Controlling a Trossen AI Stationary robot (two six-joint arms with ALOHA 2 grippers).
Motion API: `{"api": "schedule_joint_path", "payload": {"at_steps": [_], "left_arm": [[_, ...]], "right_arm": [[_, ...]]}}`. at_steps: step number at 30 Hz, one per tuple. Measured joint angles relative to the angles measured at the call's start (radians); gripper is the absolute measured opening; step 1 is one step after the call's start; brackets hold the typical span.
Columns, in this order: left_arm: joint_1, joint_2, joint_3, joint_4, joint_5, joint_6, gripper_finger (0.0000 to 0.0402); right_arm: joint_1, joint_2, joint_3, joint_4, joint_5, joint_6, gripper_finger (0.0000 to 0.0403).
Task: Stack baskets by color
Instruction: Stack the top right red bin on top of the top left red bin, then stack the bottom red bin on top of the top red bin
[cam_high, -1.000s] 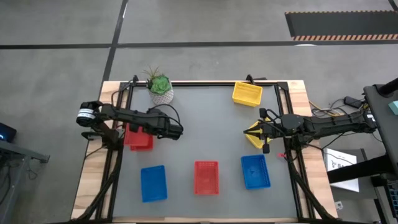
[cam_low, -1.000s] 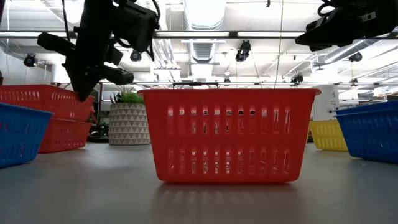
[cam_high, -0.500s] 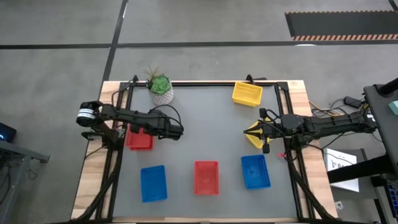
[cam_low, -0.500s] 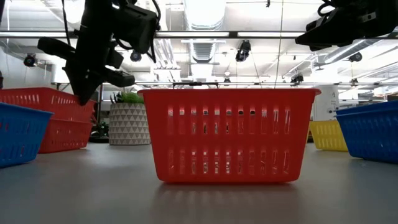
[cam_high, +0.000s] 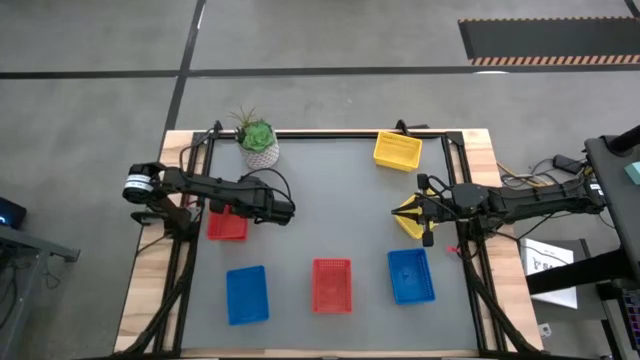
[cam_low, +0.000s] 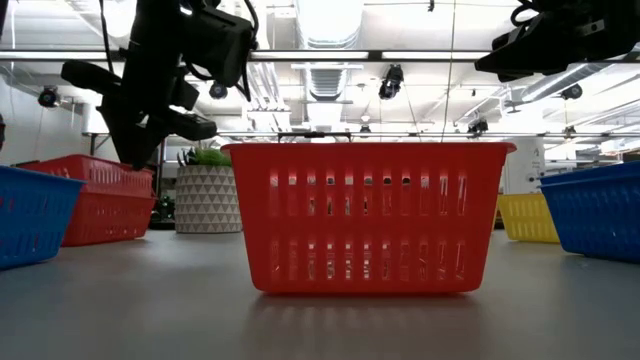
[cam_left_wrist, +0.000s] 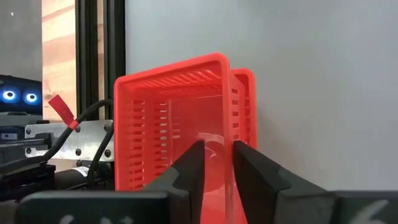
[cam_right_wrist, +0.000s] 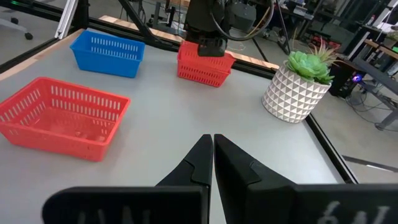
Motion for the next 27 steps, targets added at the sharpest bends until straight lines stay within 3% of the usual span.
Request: {"api": "schedule_joint_path", "payload": {"at_steps": [16,21,27], "left_arm": [[-0.014,-0.020,0.125,0.021,-0.005,0.229,0.0084],[-0.049,-0.045,0.125,0.267,-0.073,0.480,0.0084],[-0.092,-0.053,0.094,0.664,-0.032,0.885,0.0084]], "right_arm": [[0.000,0.000,0.000,0.000,0.000,0.002,0.0009],[0.000,0.000,0.000,0.000,0.000,0.000,0.0009],[0.000,0.000,-0.007,0.003,0.000,-0.003,0.0009]]}}
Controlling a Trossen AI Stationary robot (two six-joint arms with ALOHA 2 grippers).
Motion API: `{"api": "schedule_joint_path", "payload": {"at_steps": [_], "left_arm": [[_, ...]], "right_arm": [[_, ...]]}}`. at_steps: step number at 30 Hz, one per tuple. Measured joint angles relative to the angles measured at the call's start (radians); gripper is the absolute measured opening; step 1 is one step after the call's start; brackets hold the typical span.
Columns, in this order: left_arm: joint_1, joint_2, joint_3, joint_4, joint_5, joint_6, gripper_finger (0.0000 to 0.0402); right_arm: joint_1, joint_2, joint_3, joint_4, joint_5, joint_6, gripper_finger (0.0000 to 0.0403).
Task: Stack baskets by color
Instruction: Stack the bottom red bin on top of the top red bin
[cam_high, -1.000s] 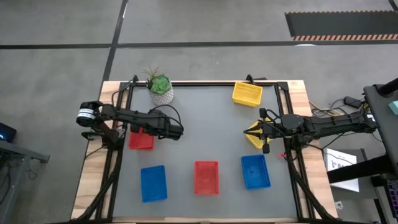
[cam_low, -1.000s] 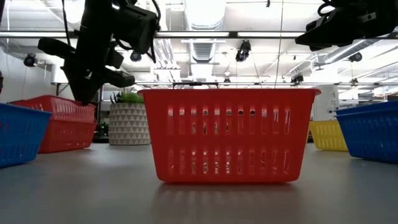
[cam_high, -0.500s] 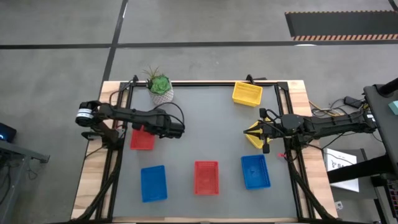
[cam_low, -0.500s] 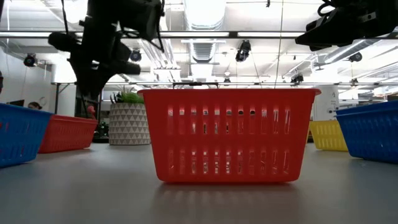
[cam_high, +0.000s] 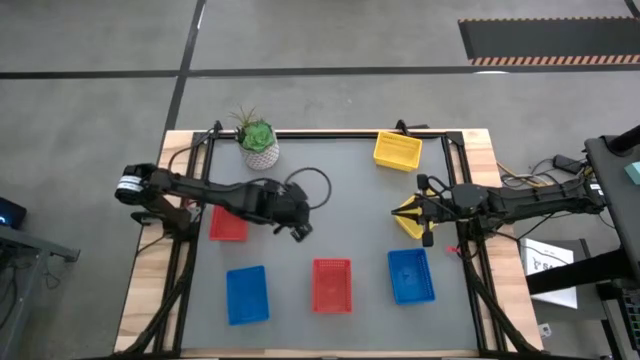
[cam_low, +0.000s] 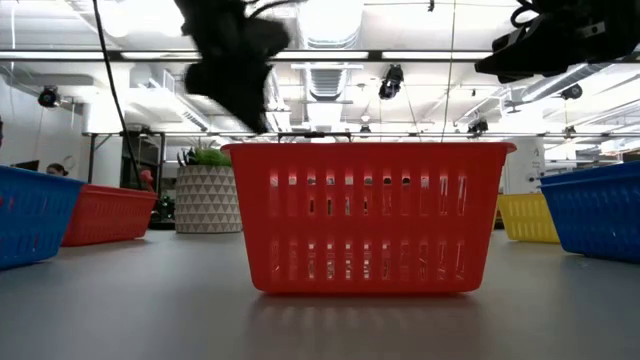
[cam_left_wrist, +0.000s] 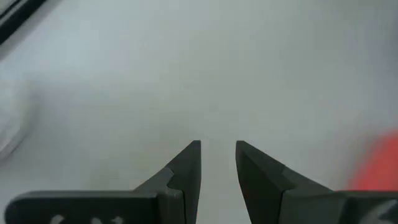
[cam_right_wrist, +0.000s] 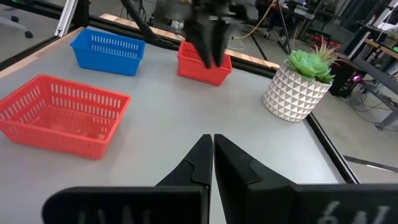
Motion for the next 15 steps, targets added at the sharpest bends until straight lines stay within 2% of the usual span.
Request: {"api": "schedule_joint_path", "payload": {"at_steps": [3,7,15], "left_arm": [[-0.027,0.000,-0.014,0.179,0.075,0.177,0.0084],[-0.059,0.000,-0.017,0.318,0.139,0.305,0.0084],[-0.083,0.000,-0.018,0.353,0.145,0.369,0.0084]], "right_arm": [[0.000,0.000,-0.008,0.007,0.000,-0.002,0.0009],[0.000,0.000,-0.026,0.027,0.000,-0.001,0.0009],[0.000,0.001,-0.039,0.037,0.000,0.051,0.0009]]}}
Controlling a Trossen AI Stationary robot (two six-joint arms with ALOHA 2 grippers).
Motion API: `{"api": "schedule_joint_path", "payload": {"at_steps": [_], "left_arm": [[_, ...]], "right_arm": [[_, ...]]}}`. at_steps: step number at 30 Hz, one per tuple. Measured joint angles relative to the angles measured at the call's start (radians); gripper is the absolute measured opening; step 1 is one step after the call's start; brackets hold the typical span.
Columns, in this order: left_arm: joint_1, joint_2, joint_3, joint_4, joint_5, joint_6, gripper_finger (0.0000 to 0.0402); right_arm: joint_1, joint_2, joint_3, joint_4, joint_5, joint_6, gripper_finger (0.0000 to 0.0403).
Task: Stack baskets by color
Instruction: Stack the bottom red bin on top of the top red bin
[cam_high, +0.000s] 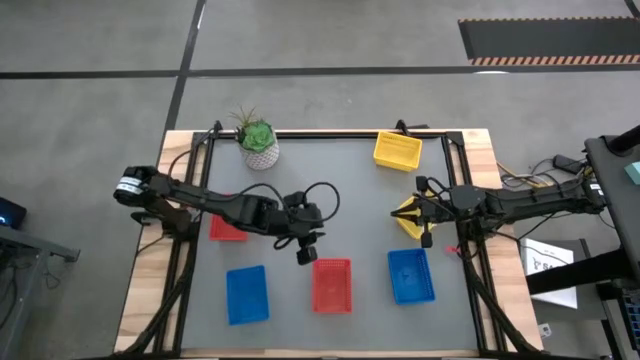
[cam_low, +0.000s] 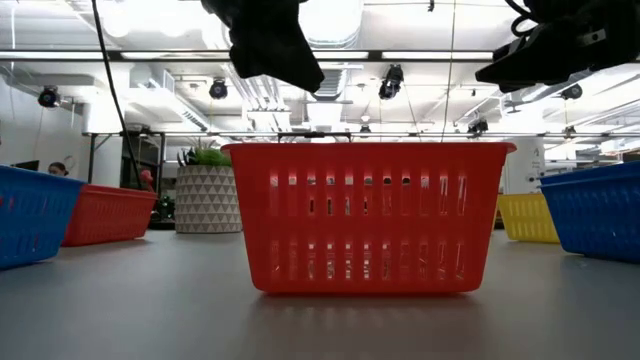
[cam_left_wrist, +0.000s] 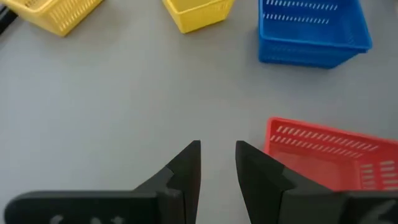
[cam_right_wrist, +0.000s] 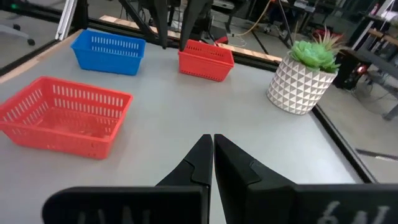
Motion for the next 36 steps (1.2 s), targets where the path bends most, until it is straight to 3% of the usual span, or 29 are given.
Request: {"api": "schedule_joint_path", "payload": {"at_steps": [7,19,27,36], "left_arm": [[-0.035,0.000,-0.001,-0.001,0.063,0.088,0.0084],[-0.139,-0.003,-0.002,-0.001,0.069,0.208,0.0084],[-0.157,-0.020,-0.036,-0.002,0.069,0.209,0.0084],[-0.159,-0.110,-0.153,0.081,0.068,0.202,0.0084]], "right_arm": [[0.000,0.000,0.000,-0.014,0.001,0.109,0.0009],[0.000,0.002,-0.004,-0.040,0.000,0.377,0.0009],[0.032,0.097,-0.005,0.027,0.000,0.419,0.0009],[0.130,0.225,0.008,0.133,0.001,0.426,0.0009]]}}
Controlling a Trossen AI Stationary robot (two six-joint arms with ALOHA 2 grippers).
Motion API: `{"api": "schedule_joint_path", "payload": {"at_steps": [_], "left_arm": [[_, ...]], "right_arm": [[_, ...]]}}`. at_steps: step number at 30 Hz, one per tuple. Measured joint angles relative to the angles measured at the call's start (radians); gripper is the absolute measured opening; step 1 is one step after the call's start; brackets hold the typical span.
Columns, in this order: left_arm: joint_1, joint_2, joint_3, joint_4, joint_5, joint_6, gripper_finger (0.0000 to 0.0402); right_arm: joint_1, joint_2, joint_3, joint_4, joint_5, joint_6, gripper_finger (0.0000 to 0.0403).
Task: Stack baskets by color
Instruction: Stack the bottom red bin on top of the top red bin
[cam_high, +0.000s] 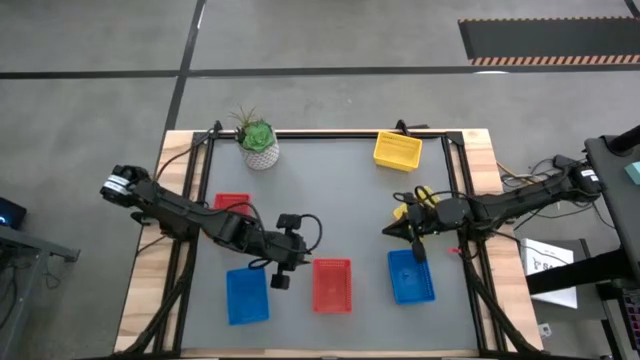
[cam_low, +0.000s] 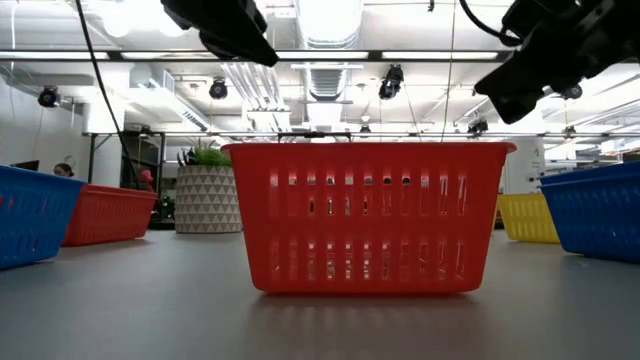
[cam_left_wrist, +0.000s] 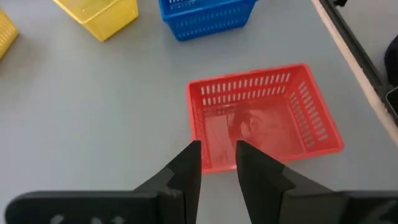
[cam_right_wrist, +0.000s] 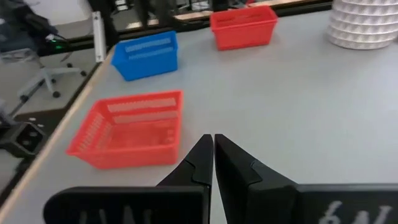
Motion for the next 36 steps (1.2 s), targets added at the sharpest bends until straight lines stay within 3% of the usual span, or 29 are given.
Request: {"api": "schedule_joint_path", "payload": {"at_steps": [13,36], "left_arm": [[0.001,-0.141,-0.217,0.225,-0.051,0.001,0.0084],[0.001,-0.185,-0.231,0.233,-0.074,0.001,0.0084]], "right_arm": [[0.155,0.180,0.216,-0.093,0.000,0.035,0.0009],[0.313,0.478,0.640,-0.772,0.001,0.373,0.0009]]}}
